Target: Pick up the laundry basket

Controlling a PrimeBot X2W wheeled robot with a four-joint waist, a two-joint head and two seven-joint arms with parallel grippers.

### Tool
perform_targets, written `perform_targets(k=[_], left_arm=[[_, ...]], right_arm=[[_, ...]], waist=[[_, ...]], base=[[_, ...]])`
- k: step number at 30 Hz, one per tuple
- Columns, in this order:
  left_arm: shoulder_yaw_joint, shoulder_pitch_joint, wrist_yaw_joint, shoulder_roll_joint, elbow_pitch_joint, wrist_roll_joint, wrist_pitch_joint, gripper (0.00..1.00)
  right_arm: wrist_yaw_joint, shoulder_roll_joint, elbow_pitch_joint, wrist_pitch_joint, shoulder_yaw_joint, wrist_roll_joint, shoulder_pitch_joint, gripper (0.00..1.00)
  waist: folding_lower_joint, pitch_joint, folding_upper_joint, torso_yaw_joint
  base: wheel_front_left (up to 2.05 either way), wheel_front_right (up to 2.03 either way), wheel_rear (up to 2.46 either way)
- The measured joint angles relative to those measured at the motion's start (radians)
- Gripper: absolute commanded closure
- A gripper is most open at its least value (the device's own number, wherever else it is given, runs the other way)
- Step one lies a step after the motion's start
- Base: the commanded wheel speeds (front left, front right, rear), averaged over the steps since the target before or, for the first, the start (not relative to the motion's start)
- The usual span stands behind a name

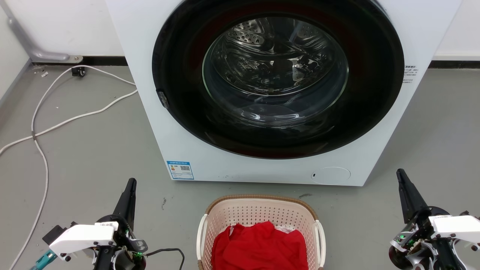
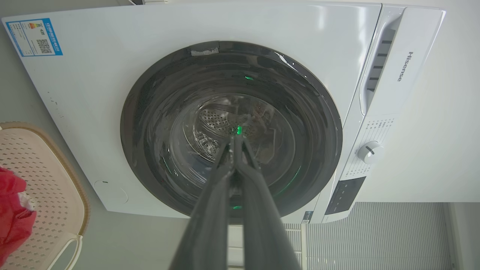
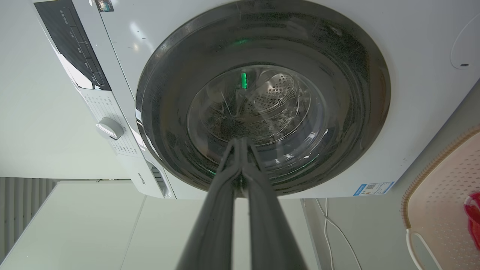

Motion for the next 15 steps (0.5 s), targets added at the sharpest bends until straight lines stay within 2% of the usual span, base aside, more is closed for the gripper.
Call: perform_targets(k=[15], left_arm=[[0.001,0.0,0.0,-0.001,0.0,0.003,0.0,1.0]], right_arm=[[0.0,0.001,0.0,0.001,-0.001,0.0,0.0,1.0]], waist=[[0.0,0.0,0.0,0.0]], base=[[0.0,0.0,0.0]])
